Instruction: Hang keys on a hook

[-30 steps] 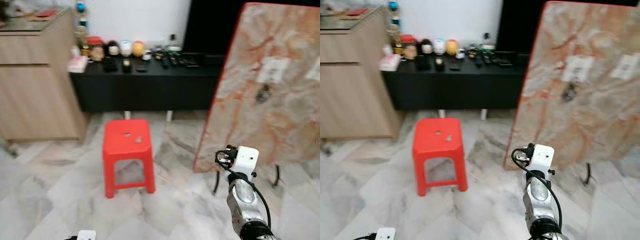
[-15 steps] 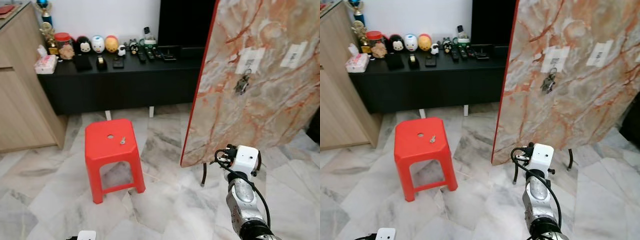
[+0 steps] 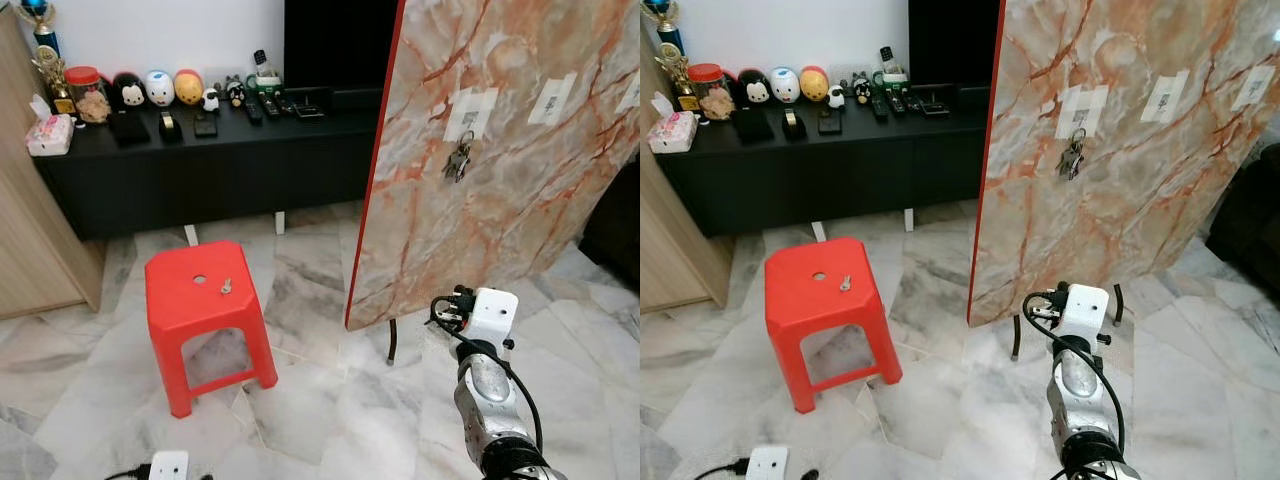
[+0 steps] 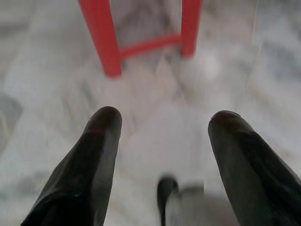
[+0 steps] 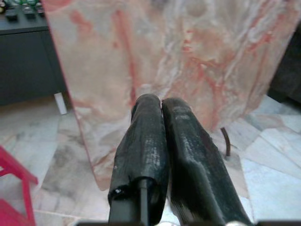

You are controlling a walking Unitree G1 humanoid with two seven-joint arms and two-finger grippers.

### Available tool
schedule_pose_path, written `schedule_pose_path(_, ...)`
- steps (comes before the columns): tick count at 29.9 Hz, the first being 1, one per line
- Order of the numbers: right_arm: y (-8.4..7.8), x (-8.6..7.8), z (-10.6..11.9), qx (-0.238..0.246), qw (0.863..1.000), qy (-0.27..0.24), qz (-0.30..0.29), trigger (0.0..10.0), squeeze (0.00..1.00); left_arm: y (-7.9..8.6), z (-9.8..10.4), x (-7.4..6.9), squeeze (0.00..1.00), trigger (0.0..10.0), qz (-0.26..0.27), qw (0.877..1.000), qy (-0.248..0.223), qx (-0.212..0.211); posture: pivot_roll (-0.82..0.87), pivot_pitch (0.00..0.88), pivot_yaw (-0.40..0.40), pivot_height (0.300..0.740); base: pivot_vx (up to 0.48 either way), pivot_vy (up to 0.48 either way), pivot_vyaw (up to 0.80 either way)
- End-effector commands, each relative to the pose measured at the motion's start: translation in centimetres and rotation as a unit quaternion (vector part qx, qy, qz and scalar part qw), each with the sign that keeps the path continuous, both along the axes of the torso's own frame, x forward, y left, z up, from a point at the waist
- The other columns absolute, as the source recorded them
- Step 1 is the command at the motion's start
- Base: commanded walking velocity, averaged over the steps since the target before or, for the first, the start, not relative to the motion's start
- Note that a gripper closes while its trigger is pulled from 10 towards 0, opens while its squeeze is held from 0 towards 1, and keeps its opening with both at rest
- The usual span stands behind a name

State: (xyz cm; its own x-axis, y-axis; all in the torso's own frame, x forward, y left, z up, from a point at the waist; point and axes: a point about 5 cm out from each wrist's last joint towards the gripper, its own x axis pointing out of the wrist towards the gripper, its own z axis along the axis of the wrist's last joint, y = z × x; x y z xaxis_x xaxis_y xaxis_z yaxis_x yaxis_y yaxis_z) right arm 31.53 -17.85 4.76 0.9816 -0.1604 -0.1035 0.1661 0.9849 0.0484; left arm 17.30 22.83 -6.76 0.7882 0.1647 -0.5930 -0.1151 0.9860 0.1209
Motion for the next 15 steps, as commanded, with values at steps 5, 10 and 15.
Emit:
schedule_pose_path(5,0.6,0.6,0.6,0.001,0.999,0.000,0.035,10.0,0.00,-0.3,2.6,3.5,0.00,10.0,-0.016,0.995,-0.097,0.005,0.07,0.000,-0.105,0.740,0.000,0.000,-0.62)
schedule_pose_path(10,2.2,0.7,0.0,0.011,0.993,0.031,0.116,10.0,0.00,-0.7,4.5,5.5,0.00,10.0,-0.035,0.987,-0.159,0.008,0.07,0.000,-0.103,0.740,0.000,0.000,0.00)
schedule_pose_path(15,3.8,1.3,0.9,-0.026,0.962,0.050,0.266,10.0,0.00,-1.8,7.3,8.1,0.00,10.0,-0.090,0.970,-0.225,0.007,0.07,0.000,-0.100,0.740,0.000,0.000,0.00)
